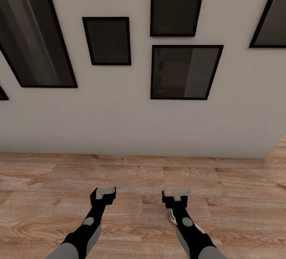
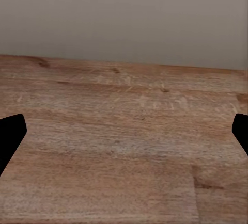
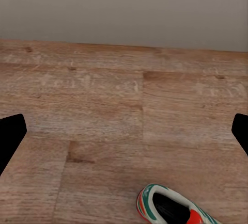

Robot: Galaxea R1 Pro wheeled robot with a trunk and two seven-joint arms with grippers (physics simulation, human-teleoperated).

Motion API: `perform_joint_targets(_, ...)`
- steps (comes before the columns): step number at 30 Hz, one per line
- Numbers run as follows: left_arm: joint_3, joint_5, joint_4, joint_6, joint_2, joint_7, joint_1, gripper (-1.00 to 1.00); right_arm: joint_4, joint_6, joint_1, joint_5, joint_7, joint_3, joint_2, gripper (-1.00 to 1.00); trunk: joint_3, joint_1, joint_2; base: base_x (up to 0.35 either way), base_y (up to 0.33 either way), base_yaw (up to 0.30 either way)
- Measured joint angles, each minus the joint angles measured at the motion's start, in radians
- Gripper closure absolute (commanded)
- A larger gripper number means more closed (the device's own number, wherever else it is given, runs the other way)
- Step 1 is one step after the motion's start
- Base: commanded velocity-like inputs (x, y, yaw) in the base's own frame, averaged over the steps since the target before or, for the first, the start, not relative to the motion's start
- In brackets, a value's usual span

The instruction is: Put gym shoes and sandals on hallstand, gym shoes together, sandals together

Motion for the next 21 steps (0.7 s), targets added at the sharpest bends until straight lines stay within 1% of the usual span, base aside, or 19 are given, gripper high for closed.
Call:
perform_joint_targets(11, 0.0, 0.0, 0.0, 0.0, 0.0, 0.0, 0.0, -1.0, 0.0, 0.0, 0.0, 0.0, 0.0, 0.0, 0.0, -1.0, 0.0, 0.0, 0.0, 0.0, 0.018, 0.0)
perform_joint_targets(21, 0.0, 0.001, 0.0, 0.001, 0.001, 0.0, 0.0, -1.0, 0.0, 0.0, 0.0, 0.0, 0.0, 0.0, 0.0, -1.0, 0.0, 0.0, 0.0, 0.0, 0.101, 0.0)
